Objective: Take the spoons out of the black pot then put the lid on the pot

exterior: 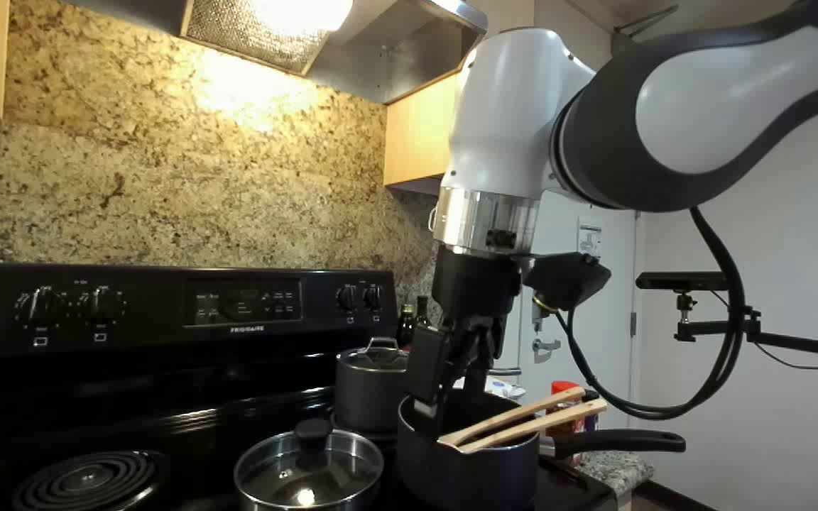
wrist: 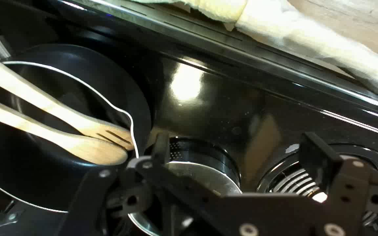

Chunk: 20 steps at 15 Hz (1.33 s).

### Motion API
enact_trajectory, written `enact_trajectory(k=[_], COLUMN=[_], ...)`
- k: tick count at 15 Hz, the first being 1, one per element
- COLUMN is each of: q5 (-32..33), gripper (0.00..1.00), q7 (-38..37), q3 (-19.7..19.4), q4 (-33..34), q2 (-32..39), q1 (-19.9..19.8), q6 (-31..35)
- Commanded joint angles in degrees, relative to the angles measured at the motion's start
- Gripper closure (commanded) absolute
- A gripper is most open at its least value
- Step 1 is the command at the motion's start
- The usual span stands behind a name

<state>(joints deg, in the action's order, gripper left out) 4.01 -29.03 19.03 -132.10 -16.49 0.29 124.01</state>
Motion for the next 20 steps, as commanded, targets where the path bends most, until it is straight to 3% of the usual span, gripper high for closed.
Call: enact_trajectory(k=[1, 9, 17, 20], q5=[0.65, -0.83, 4.69, 7.92], gripper=[0.0, 0.0, 0.0, 0.0], q7=[-0.47, 7.29, 9.54, 11.67], q3=[-1.8, -8.76, -14.3, -15.93], q4=[0.11, -2.38, -7.76, -9.53], q2=[0.19, -5.39, -11.55, -12.17], q1=[1.92, 2.15, -2.39, -3.74], q6=[-0.18, -6.57, -18.62, -17.83])
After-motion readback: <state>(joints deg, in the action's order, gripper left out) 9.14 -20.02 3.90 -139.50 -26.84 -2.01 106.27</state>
